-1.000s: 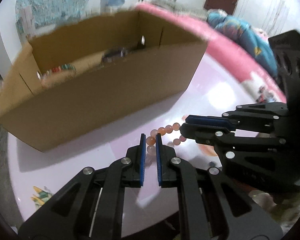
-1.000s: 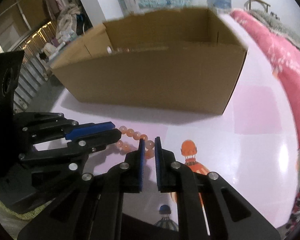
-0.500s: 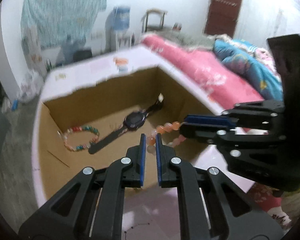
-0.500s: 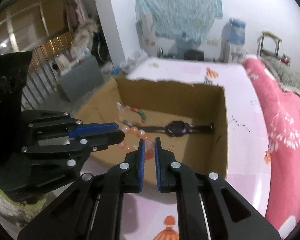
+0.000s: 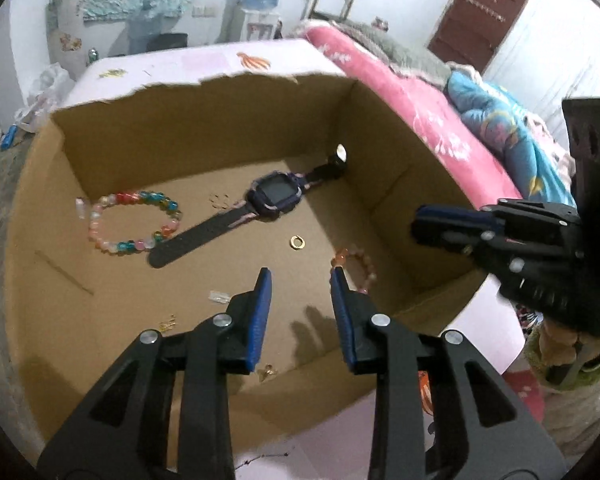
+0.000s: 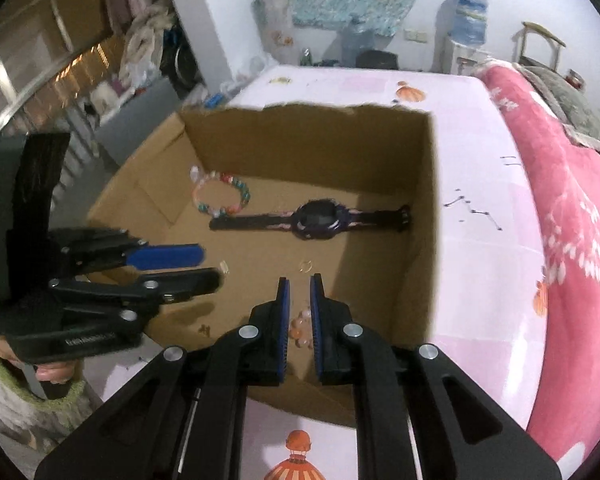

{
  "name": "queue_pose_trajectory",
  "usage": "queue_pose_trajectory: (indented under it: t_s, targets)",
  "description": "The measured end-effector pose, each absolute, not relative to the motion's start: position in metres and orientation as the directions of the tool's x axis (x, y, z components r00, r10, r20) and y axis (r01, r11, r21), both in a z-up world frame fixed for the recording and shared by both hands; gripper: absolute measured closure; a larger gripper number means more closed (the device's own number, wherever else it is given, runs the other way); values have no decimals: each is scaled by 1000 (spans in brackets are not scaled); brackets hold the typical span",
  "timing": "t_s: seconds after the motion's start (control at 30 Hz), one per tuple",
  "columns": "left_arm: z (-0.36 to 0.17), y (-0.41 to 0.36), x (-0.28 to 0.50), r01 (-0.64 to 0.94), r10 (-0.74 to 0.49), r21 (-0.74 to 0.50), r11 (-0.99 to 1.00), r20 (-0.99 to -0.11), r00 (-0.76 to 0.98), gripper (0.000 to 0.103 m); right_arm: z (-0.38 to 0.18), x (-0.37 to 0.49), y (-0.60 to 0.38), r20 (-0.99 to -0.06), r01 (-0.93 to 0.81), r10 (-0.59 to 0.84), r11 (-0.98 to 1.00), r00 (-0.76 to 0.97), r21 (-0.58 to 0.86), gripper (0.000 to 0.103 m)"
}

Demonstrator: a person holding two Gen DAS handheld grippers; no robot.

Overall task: Organize jewelry
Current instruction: 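Withdraw both open tools from the box and hold them above it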

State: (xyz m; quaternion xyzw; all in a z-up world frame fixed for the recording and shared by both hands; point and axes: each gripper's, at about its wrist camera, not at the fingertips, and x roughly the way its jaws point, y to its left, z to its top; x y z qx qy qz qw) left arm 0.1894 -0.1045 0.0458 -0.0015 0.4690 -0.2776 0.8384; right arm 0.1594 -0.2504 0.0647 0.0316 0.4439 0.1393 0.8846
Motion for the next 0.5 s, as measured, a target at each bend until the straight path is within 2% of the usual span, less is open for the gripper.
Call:
queue_pose_trajectory:
  t_s: [0.07, 0.1, 0.17, 0.23, 0.3, 0.37, 0.5]
  targets:
    - [58, -95, 182, 453, -459, -246, 857, -763, 454, 71, 75, 151, -262, -744, -198, 277, 961, 609, 195, 92]
    - [68, -87, 175, 446, -457, -238, 863, -742, 489, 63, 82, 145, -270, -721, -182, 276, 961, 635, 208, 91]
    - [85, -72, 163, 422, -444, -223, 879, -706, 552, 49, 92, 133, -288, -680, -131, 260, 963, 686, 236, 71]
    - [103, -53, 151, 381, -408, -196, 904, -662, 629, 39, 93, 127, -304, -659, -91, 255, 958, 708, 273, 62]
    - [113, -34, 142, 327, -350, -159, 932, -632, 691, 20, 87, 125, -317, -659, -57, 263, 947, 704, 318, 59]
    - [114, -19, 140, 276, -301, -141, 951, -629, 717, 18, 71, 127, -326, -684, -21, 306, 920, 662, 391, 56]
    - [84, 10, 155, 134, -225, -183, 974, -714, 663, 17, 42, 130, -318, -724, -4, 347, 903, 596, 430, 56]
